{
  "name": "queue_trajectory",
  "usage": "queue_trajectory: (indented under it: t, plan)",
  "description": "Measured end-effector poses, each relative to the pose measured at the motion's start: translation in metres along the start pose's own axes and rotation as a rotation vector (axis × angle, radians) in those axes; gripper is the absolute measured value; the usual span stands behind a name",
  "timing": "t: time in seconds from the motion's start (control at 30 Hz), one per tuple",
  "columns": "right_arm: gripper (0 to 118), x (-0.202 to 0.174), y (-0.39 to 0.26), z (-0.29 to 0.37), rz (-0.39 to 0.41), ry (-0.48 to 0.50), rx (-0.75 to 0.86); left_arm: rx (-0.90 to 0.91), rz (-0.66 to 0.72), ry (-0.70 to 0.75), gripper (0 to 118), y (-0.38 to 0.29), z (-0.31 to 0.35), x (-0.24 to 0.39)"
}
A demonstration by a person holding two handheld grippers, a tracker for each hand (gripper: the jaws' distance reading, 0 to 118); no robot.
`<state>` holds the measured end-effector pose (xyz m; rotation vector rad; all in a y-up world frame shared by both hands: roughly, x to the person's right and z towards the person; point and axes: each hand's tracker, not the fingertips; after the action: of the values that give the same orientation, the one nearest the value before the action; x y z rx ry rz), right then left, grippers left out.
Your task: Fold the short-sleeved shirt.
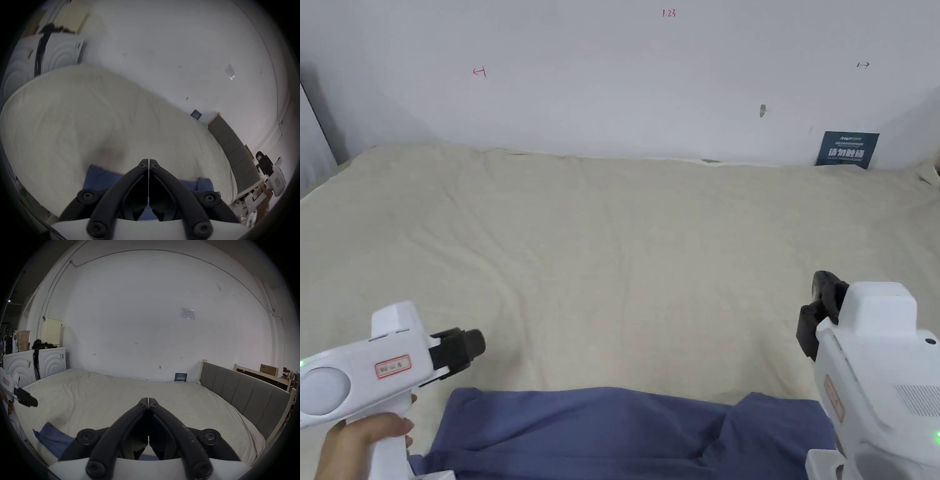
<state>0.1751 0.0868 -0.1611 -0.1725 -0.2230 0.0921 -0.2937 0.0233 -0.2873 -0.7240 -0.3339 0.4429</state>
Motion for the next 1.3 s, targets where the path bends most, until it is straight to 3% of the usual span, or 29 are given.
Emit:
queue_trajectory:
  t: [0.17, 0.3, 0.37, 0.43, 0.5, 0.57, 0.67, 0.8, 0.97, 1.0, 1.07, 1.13, 1.3]
  plan:
    - [1, -0.017, -0.002, -0.002, 0.001, 0.018, -0.030, -0.141, 0.123, -0.067, 0, -0.005, -0.012, -0.069]
    - [1, -0.024, -0.006, -0.007, 0.013, 0.035, -0.056, -0.211, 0.094, -0.004, 6, -0.020, -0.020, -0.086]
    - [1, -0.026, -0.009, -0.010, 0.020, 0.037, -0.068, -0.252, 0.097, -0.001, 25, -0.026, -0.026, -0.094]
    - [1, -0.028, -0.012, -0.013, 0.021, 0.038, -0.079, -0.264, 0.108, 0.018, 66, -0.032, -0.033, -0.099]
    - [1, -0.029, -0.015, -0.016, 0.022, 0.037, -0.092, -0.278, 0.116, 0.020, 97, -0.037, -0.038, -0.102]
    - [1, -0.030, -0.019, -0.019, 0.026, 0.036, -0.103, -0.279, 0.136, 0.029, 105, -0.042, -0.043, -0.104]
    - [1, -0.030, -0.024, -0.024, 0.029, 0.035, -0.122, -0.295, 0.161, 0.026, 100, -0.043, -0.051, -0.111]
    - [1, -0.035, -0.026, -0.026, 0.031, 0.033, -0.141, -0.320, 0.192, 0.026, 55, -0.048, -0.063, -0.116]
    - [1, -0.037, -0.026, -0.027, 0.033, 0.030, -0.156, -0.324, 0.149, 0.049, 52, -0.052, -0.072, -0.114]
    - [1, -0.038, -0.025, -0.026, 0.031, 0.029, -0.158, -0.321, 0.147, 0.056, 47, -0.051, -0.072, -0.114]
    - [1, -0.038, -0.026, -0.026, 0.024, 0.028, -0.160, -0.321, 0.119, 0.081, 23, -0.053, -0.076, -0.116]
    - [1, -0.035, -0.027, -0.028, 0.018, 0.026, -0.163, -0.315, 0.143, 0.056, 12, -0.053, -0.076, -0.116]
    - [1, -0.033, -0.025, -0.027, 0.008, 0.023, -0.169, -0.272, 0.050, 0.097, 7, -0.052, -0.073, -0.106]
